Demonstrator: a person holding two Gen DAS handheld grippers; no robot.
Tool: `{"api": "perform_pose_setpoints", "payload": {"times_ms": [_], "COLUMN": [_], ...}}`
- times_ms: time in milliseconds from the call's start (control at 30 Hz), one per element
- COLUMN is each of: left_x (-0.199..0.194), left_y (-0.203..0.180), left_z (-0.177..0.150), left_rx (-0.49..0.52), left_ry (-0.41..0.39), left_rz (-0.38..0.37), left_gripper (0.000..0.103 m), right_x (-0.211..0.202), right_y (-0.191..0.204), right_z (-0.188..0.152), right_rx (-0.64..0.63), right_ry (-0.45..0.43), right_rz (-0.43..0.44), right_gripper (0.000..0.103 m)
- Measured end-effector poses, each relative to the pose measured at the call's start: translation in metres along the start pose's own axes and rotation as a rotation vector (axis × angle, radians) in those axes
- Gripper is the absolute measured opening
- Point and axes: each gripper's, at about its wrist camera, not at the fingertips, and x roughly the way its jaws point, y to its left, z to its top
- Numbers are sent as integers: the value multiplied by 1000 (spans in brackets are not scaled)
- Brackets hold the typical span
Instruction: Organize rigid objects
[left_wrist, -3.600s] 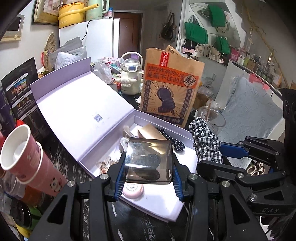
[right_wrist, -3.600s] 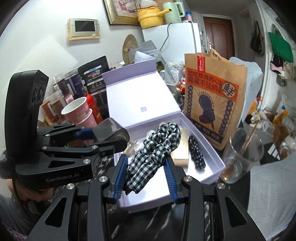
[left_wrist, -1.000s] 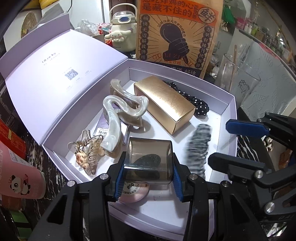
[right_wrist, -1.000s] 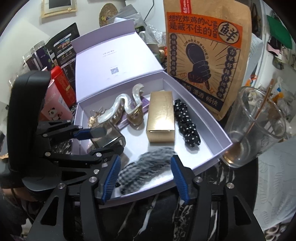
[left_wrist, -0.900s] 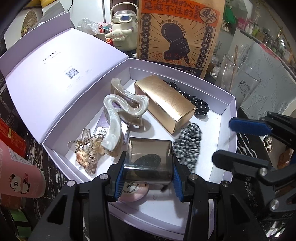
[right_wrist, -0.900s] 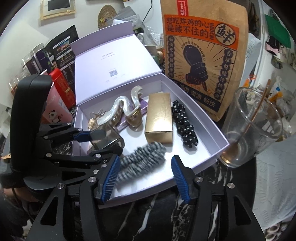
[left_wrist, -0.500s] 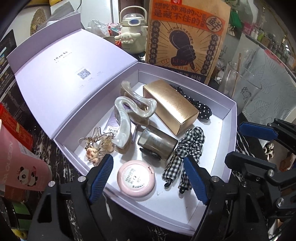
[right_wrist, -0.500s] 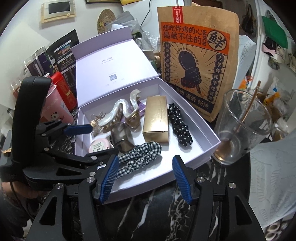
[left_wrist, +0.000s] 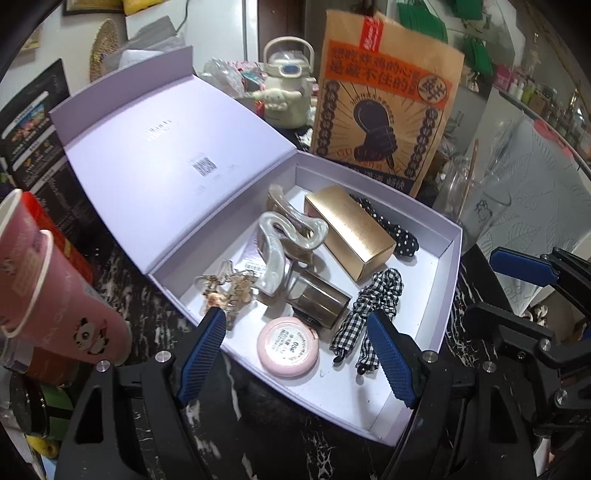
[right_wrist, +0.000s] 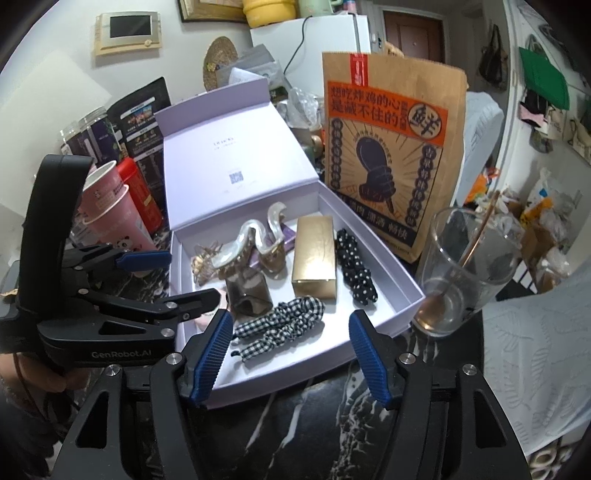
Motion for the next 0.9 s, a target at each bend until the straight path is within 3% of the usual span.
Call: {"api": "perform_pose_setpoints", "payload": {"times_ms": [200,333,400,900], "left_x": [-29,-50,-62,-127], "left_y": [6,5,4,5], "left_z": [-1,-1,-1,-23], "left_rx": [-23,-32,-33,-56], "left_ry": [-51,-112,-147,-239], "left_rz": [20,27,33,64], "left_gripper": [81,102,102,102], "right_x": [-15,-30,-37,-92], "right_y": [9,15,19,49], "right_z": [5,6,7,-1], "right_rx": [-21,-35,-44,-105], "right_ry": [-35,-67,-76,-168], "right_rz": [13,5,-12,-137], "right_gripper": [75,79,85,97]}}
